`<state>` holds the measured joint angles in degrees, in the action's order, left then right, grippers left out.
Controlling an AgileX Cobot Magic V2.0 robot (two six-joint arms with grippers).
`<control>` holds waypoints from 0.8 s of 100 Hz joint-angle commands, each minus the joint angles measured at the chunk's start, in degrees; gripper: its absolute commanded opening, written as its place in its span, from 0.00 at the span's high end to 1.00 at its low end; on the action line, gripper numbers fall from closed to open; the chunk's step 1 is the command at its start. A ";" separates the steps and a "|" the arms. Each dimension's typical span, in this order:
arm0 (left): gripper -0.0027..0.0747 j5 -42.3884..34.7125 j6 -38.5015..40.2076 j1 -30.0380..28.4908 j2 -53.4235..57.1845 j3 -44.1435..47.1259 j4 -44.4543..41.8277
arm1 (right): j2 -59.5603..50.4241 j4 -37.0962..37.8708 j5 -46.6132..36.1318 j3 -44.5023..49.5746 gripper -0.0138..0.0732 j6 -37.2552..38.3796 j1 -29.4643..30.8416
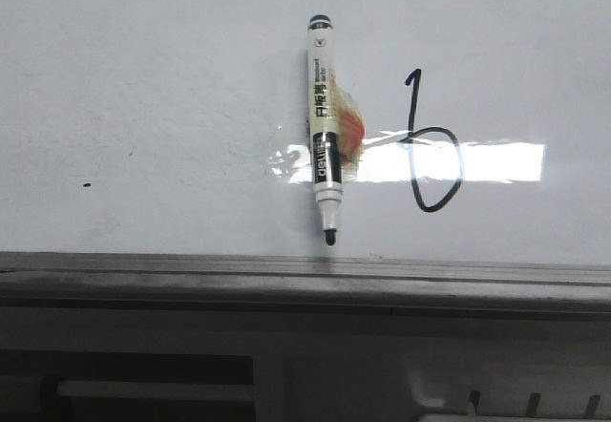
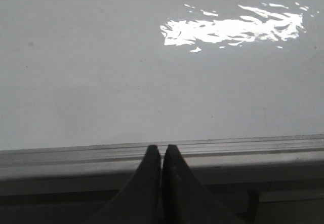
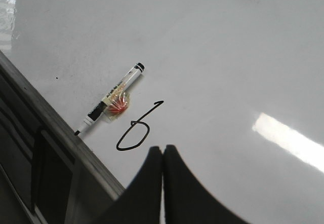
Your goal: Write number 6 on whiteboard
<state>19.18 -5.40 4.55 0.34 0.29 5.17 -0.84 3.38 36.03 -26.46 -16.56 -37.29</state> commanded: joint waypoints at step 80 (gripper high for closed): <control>0.99 -1.99 0.70 -0.28 1.65 2.47 5.30 | 0.31 0.76 -4.18 -1.32 0.91 0.07 0.30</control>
<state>19.50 -5.28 4.46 0.34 0.19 9.35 -0.84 3.38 36.03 -26.46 -16.56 -37.29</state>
